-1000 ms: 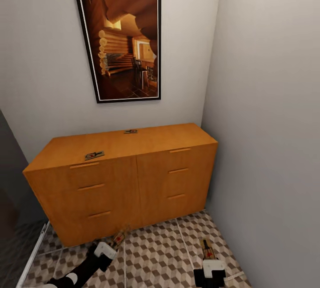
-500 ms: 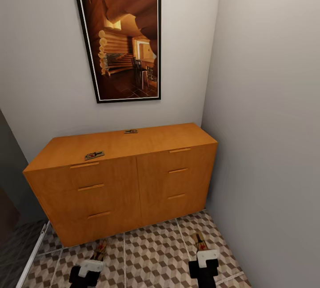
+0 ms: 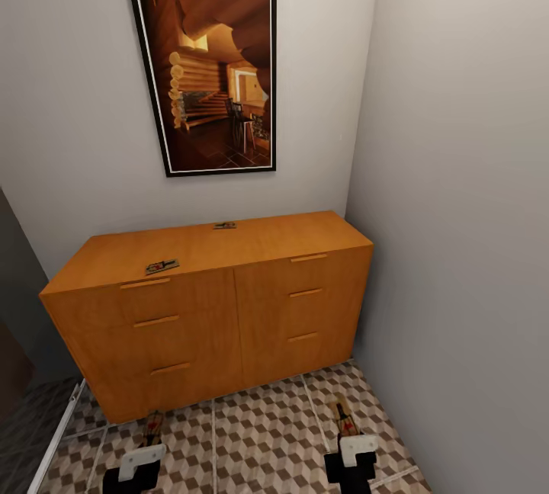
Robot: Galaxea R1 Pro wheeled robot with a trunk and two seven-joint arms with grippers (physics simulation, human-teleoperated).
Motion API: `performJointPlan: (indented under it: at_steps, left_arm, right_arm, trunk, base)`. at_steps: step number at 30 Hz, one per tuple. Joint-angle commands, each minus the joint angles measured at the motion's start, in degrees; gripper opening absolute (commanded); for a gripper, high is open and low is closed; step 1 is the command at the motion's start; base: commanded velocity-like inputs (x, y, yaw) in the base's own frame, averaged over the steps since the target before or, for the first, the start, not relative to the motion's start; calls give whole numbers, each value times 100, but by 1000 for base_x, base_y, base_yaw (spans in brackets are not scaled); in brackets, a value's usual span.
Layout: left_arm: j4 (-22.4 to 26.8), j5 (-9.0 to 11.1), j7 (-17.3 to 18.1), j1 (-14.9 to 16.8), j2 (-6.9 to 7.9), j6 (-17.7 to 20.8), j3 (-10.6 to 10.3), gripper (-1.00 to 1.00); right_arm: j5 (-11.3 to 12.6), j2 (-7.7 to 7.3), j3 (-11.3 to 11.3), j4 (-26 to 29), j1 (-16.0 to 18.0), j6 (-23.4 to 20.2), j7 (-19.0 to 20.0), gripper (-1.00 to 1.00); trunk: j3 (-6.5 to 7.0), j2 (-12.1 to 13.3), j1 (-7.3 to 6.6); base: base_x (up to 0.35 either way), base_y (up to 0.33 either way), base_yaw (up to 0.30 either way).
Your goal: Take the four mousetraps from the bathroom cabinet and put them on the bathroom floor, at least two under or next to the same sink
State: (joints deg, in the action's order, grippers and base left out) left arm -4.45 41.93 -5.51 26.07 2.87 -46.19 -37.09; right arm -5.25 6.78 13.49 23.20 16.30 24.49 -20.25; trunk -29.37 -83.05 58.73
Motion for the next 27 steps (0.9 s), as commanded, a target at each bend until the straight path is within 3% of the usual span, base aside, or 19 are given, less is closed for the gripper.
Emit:
performJointPlan:
  at_steps: [1,11,27]
  left_arm:
    - [-12,-32,-59,5,-7,-14,-34,-100]
    - [-12,-27,-64,3,-56,4,-35,-100]
    - [-12,-27,-64,3,-75,4,-35,-100]
  right_arm:
    - [-47,-1,19,-32,5,18,-58,-100]
    - [-54,-2,15,-443,7,559,-70,-100]
    - [-56,0,13,-490,5,616,-74,-100]
  trunk:
    - [-6,-3,0]
    - [-6,-3,0]
    - [-6,-3,0]
  base:
    - [0,0,0]
    - [0,0,0]
    - [0,0,0]
